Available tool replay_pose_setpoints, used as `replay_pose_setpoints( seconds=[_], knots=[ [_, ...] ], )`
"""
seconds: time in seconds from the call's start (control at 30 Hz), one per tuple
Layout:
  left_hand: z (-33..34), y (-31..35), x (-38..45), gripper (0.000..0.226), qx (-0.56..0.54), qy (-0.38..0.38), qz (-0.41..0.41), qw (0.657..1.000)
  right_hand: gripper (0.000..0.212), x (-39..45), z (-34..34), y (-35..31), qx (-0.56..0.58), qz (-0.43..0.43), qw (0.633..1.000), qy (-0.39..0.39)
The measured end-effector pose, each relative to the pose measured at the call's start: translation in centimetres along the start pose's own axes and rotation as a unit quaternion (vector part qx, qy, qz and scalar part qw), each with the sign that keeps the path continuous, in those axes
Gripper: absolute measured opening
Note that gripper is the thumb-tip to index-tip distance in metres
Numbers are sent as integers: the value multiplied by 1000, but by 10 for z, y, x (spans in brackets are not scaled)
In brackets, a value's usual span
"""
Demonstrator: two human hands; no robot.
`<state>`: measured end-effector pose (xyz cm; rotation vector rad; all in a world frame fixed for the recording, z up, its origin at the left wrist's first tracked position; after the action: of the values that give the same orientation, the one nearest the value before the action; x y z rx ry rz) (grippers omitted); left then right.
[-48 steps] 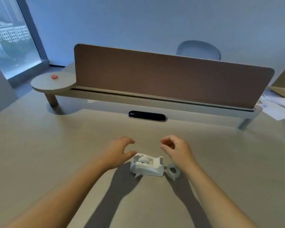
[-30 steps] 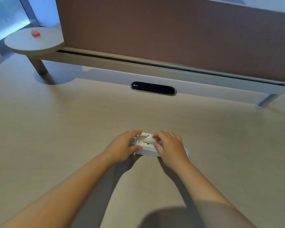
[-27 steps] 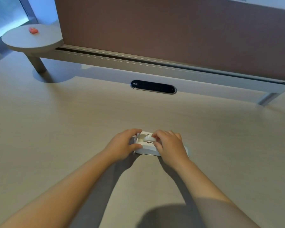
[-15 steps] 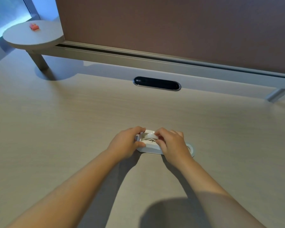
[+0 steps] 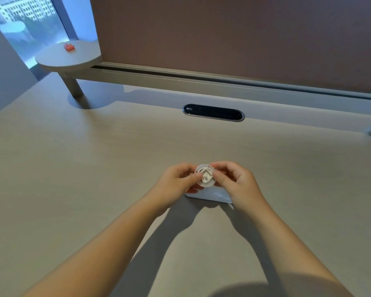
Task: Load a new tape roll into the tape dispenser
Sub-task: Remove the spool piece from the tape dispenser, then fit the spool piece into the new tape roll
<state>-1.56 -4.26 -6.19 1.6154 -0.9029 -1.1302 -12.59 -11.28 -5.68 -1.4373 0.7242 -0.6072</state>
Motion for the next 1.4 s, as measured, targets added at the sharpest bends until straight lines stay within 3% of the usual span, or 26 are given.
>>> replay_pose_setpoints(
  seconds=[0.17,0.3,0.57,0.63,0.77,0.87,0.93,1.07,1.13,1.23,1.4],
  knots=[
    [9,-27,-11,14,-49,3,-4,999,23,-19,8,23,16,1,1000,-16],
    [20,-43,-21,12,-56,-13,50,997,20,-39,13,40,31,-40,999,11],
    [34,-70,-59,20,-117,-43,101,987,20,-92,26,54,-82,-129,985,84],
    [34,-71,-65,14,-145,-50,95,984,13,-98,28,48,-123,-140,977,103],
    [31,-76,-66,12,-200,-10,62,978,22,-104,17,41,-192,-137,961,144],
    [34,-80,-62,6,-157,20,66,985,4,-106,-2,48,-257,-106,944,178],
    [37,-83,-57,6,-127,32,68,989,14,-105,-16,58,-298,-71,932,192],
    [44,-86,-45,10,-98,44,57,993,8,-95,-37,77,-355,-38,915,189],
    [48,-84,-42,4,-87,42,53,994,11,-89,-44,82,-360,-46,913,186],
    [53,-81,-37,13,-58,42,58,996,18,-86,-45,83,-375,-78,906,178],
    [69,-72,-34,11,-26,21,58,998,38,-98,-31,72,-287,-164,938,107]
  ],
)
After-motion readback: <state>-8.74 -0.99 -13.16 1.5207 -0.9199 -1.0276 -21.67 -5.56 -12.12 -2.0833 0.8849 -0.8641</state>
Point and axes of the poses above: each hand's wrist, its own x-axis towards the middle knuckle, its own z-axis out of the palm, y = z × x, the point moved 4 cm from there along x, towards the middle knuckle, and after that the axes turned 5 degrees about x, right-handed, at the moved point
